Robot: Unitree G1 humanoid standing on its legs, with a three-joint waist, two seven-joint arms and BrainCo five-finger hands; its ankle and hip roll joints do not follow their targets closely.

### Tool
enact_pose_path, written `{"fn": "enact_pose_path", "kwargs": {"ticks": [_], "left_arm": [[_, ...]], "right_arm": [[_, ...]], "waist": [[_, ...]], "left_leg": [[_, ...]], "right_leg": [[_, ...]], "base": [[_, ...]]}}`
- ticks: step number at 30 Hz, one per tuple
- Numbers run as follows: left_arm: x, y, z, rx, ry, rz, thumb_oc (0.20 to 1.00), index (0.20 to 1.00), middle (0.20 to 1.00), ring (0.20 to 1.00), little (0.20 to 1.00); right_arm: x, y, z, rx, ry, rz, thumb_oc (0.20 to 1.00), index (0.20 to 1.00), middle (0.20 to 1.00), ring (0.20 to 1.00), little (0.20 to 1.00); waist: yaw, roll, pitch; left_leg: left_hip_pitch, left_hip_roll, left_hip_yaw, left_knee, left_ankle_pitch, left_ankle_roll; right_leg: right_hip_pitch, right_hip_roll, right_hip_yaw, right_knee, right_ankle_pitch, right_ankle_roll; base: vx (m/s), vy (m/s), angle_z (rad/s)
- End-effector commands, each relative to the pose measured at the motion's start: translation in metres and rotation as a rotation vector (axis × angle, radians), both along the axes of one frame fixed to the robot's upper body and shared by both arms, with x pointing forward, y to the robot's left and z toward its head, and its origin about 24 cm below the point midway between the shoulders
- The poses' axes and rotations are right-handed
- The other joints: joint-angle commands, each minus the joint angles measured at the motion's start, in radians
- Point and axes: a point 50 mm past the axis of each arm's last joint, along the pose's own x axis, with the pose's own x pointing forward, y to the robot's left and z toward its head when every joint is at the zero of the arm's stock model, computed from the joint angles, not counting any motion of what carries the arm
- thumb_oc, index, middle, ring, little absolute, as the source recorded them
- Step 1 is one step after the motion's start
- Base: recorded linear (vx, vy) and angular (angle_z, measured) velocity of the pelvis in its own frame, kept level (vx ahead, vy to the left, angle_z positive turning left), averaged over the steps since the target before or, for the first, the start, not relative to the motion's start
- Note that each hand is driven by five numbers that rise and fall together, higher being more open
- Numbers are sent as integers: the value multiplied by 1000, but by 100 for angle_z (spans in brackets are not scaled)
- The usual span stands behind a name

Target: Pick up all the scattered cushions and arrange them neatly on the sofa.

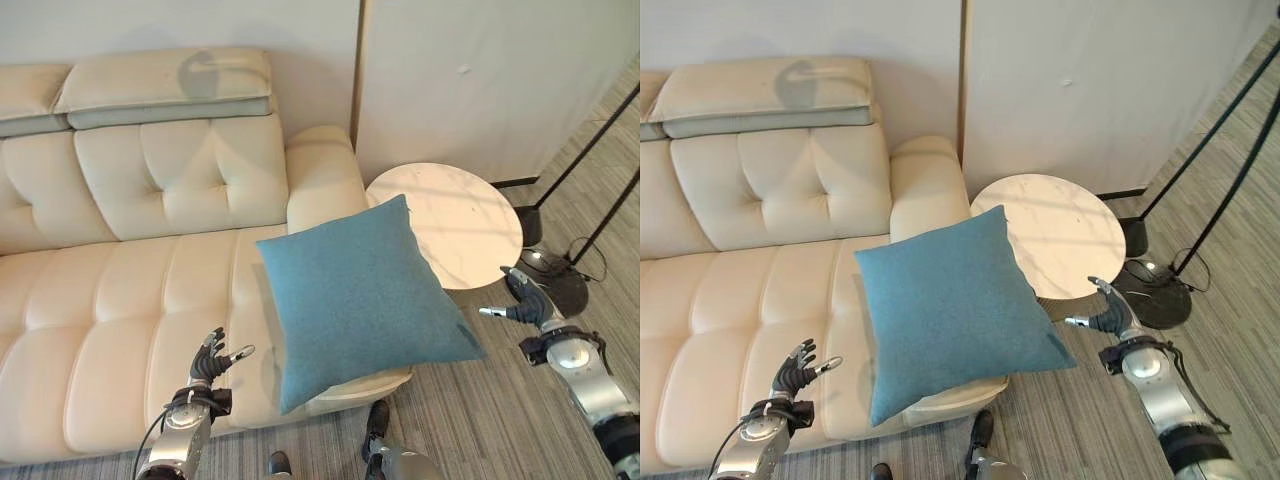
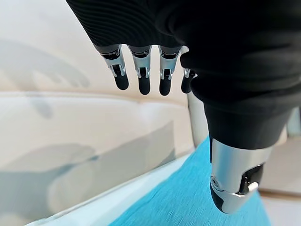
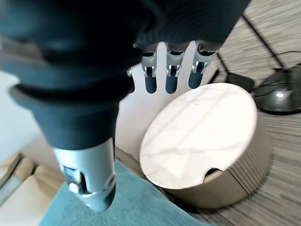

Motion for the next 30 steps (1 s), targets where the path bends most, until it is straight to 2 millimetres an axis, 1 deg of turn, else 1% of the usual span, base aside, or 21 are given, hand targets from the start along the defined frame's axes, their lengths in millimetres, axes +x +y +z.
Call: {"fn": "enact_pose_path", "kwargs": {"ticks": [1, 2, 4, 5, 6, 7, 8, 9, 11, 12, 13, 14, 15, 19, 21, 23, 24, 25, 27, 29, 30], "left_arm": [[42, -17, 30, -41, -163, -41, 1000, 1000, 1000, 1000, 1000], [49, -24, 32, -49, -170, -57, 1000, 1000, 1000, 1000, 1000], [68, -41, 42, -67, -199, -93, 1000, 1000, 1000, 1000, 1000], [78, -49, 47, -80, -215, -104, 1000, 1000, 1000, 1000, 1000], [100, -72, 62, -99, -247, -140, 1000, 1000, 1000, 1000, 1000], [101, -72, 63, -99, -249, -140, 1000, 1000, 1000, 1000, 1000], [111, -82, 71, -106, -264, -156, 1000, 1000, 1000, 1000, 1000], [122, -98, 83, -120, -290, -177, 1000, 1000, 1000, 1000, 1000], [134, -118, 100, -131, -327, -215, 1000, 1000, 1000, 1000, 1000], [139, -148, 121, -177, -405, -289, 1000, 1000, 1000, 1000, 1000], [139, -148, 121, -177, -405, -289, 1000, 1000, 1000, 1000, 1000], [137, -152, 126, -203, -435, -302, 479, 479, 479, 479, 479], [136, -151, 127, -211, -444, -305, 200, 200, 200, 200, 200], [130, -146, 129, -265, -481, -272, 200, 200, 200, 200, 200], [124, -148, 129, -348, -505, -248, 200, 200, 200, 200, 200], [112, -153, 121, -402, -499, -251, 200, 200, 200, 200, 200], [101, -155, 114, -429, -490, -267, 200, 200, 200, 200, 200], [101, -155, 113, -429, -490, -267, 200, 200, 200, 200, 200], [91, -152, 108, -420, -491, -289, 200, 200, 200, 200, 200], [81, -144, 109, -419, -518, -296, 200, 200, 200, 200, 200], [65, -126, 111, -402, -555, -298, 200, 200, 200, 200, 200]], "right_arm": [[26, 12, 19, 31, -58, -5, 1000, 1000, 1000, 1000, 1000], [32, 17, 19, 45, -55, -12, 1000, 1000, 1000, 1000, 1000], [48, 25, 28, 58, -58, -26, 1000, 1000, 1000, 1000, 1000], [56, 32, 31, 86, -64, -30, 1000, 1000, 1000, 1000, 1000], [68, 51, 33, 163, -54, -37, 1000, 1000, 1000, 1000, 1000], [69, 51, 34, 163, -56, -37, 1000, 1000, 1000, 1000, 1000], [75, 61, 39, 200, -68, -32, 1000, 1000, 1000, 1000, 1000], [80, 76, 42, 278, -79, -25, 1000, 1000, 1000, 1000, 1000], [86, 99, 49, 372, -100, 5, 1000, 1000, 1000, 1000, 1000], [81, 146, 49, 510, -112, 162, 347, 347, 347, 347, 347], [81, 146, 49, 510, -112, 162, 347, 347, 347, 347, 347], [73, 157, 44, 586, -115, 212, 200, 200, 200, 200, 200], [68, 161, 41, 613, -111, 231, 200, 200, 200, 200, 200], [47, 173, 21, 810, -83, 250, 200, 200, 200, 200, 200], [36, 178, 13, 921, -81, 248, 200, 200, 200, 200, 200], [22, 182, 3, 1029, -64, 248, 200, 200, 200, 200, 200], [11, 181, -1, 1079, -70, 253, 200, 200, 200, 200, 200], [11, 181, -1, 1079, -70, 253, 200, 200, 200, 200, 200], [2, 177, -1, 1085, -85, 284, 200, 200, 200, 200, 200], [-7, 171, 2, 1092, -116, 309, 200, 200, 200, 200, 200], [-22, 157, 9, 1101, -177, 333, 200, 200, 200, 200, 200]], "waist": [[8, -20, 56], [11, -13, 61], [15, -9, 73], [14, -6, 78], [13, 1, 93], [12, 1, 94], [13, 5, 105], [11, 7, 119], [8, 12, 136], [-9, 9, 152], [-9, 9, 152], [-15, 10, 148], [-19, 10, 147], [-32, 13, 131], [-36, 15, 122], [-40, 17, 110], [-43, 20, 98], [-43, 20, 97], [-47, 21, 81], [-49, 23, 63], [-51, 26, 28]], "left_leg": [[-59, 27, -47, -84, 86, -54], [-67, 35, -55, -84, 73, -62], [-109, 38, -64, -84, 90, -68], [-126, 39, -70, -84, 94, -71], [-150, 44, -79, -84, 105, -79], [-151, 44, -79, -84, 105, -79], [-159, 45, -84, -84, 110, -82], [-172, 47, -88, -84, 118, -88], [-181, 48, -93, -84, 123, -93], [-188, 44, -93, -84, 146, -95], [-188, 44, -93, -84, 146, -95], [-178, 44, -88, -84, 142, -96], [-172, 45, -87, -84, 140, -95], [-137, 46, -72, -84, 125, -93], [-119, 45, -69, -84, 116, -90], [-98, 42, -67, -84, 107, -86], [-77, 39, -65, -84, 97, -83], [-76, 40, -65, -84, 97, -83], [-52, 35, -63, -84, 86, -78], [-22, 28, -61, -84, 71, -71], [15, 17, -59, -84, 54, -62]], "right_leg": [[-19, -52, 77, 33, -106, 128], [-27, -45, 82, 38, -120, 135], [-66, -45, 77, 47, -116, 134], [-79, -47, 75, 51, -116, 132], [-103, -46, 68, 61, -116, 133], [-103, -47, 68, 62, -117, 133], [-111, -48, 64, 66, -118, 133], [-122, -47, 64, 71, -118, 133], [-131, -48, 60, 76, -119, 133], [-133, -51, 48, 68, -95, 125], [-133, -51, 48, 68, -95, 125], [-121, -51, 47, 63, -95, 126], [-117, -51, 48, 60, -94, 126], [-80, -49, 54, 42, -92, 129], [-60, -51, 54, 36, -92, 130], [-36, -54, 53, 33, -95, 131], [-9, -57, 53, 30, -98, 131], [-8, -57, 53, 30, -98, 131], [20, -61, 52, 24, -100, 133], [53, -67, 56, 15, -101, 136], [95, -74, 60, 2, -101, 143]], "base": [[-9, -56, 31], [-7, -49, 50], [-33, -64, 23], [-62, -87, -4], [-48, -59, 1], [-44, -58, 7], [-39, -38, 11], [-50, -45, 10], [-62, -28, 10], [-73, -11, 8], [-58, 12, 4], [0, 0, 0], [27, 48, -5], [28, 42, -5], [39, 43, -1], [57, 56, -2], [49, 49, 0], [57, 49, -1], [67, 47, -2], [112, 111, -5], [136, 164, -5]]}}
